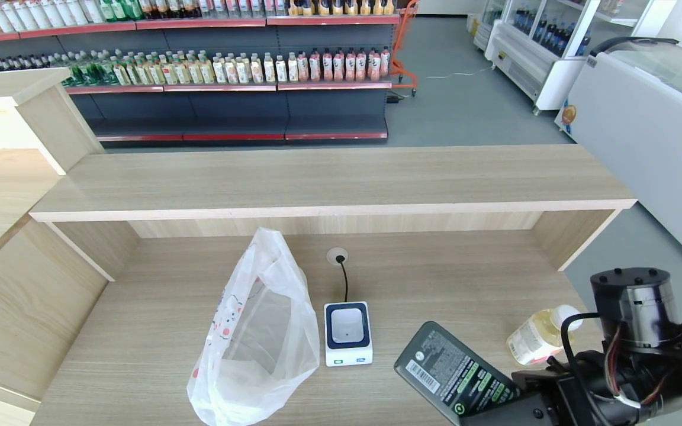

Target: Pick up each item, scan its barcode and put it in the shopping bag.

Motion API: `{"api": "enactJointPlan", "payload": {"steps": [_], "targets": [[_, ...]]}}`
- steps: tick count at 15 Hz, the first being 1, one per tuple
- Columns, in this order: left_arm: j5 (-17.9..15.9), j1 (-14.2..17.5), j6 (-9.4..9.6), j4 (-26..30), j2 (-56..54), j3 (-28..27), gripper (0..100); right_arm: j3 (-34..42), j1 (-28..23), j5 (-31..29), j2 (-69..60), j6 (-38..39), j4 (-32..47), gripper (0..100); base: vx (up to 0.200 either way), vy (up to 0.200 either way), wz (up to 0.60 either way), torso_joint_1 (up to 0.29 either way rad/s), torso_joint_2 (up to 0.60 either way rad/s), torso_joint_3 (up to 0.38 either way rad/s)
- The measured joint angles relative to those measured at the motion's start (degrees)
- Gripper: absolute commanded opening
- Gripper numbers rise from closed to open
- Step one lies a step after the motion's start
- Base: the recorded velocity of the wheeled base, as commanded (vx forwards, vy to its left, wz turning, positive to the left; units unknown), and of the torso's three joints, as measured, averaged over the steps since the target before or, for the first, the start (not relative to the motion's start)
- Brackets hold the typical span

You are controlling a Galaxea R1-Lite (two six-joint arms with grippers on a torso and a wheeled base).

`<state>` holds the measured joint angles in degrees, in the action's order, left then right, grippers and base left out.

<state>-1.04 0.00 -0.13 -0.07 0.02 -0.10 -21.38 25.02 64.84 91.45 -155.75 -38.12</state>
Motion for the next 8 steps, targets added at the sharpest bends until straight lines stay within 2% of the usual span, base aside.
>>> {"api": "enactJointPlan", "payload": {"steps": [4,8], "targets": [[0.0,0.0,-0.02,0.0,0.0,0.0,100,-0.6,2.7,0.3,-0.2,-0.2,-0.1,0,0.000,0.000,0.00,0.000,0.00,0.000],[0.0,0.0,-0.02,0.0,0.0,0.0,100,-0.9,3.3,0.3,0.0,-0.2,0.0,0,0.000,0.000,0.00,0.000,0.00,0.000]]}}
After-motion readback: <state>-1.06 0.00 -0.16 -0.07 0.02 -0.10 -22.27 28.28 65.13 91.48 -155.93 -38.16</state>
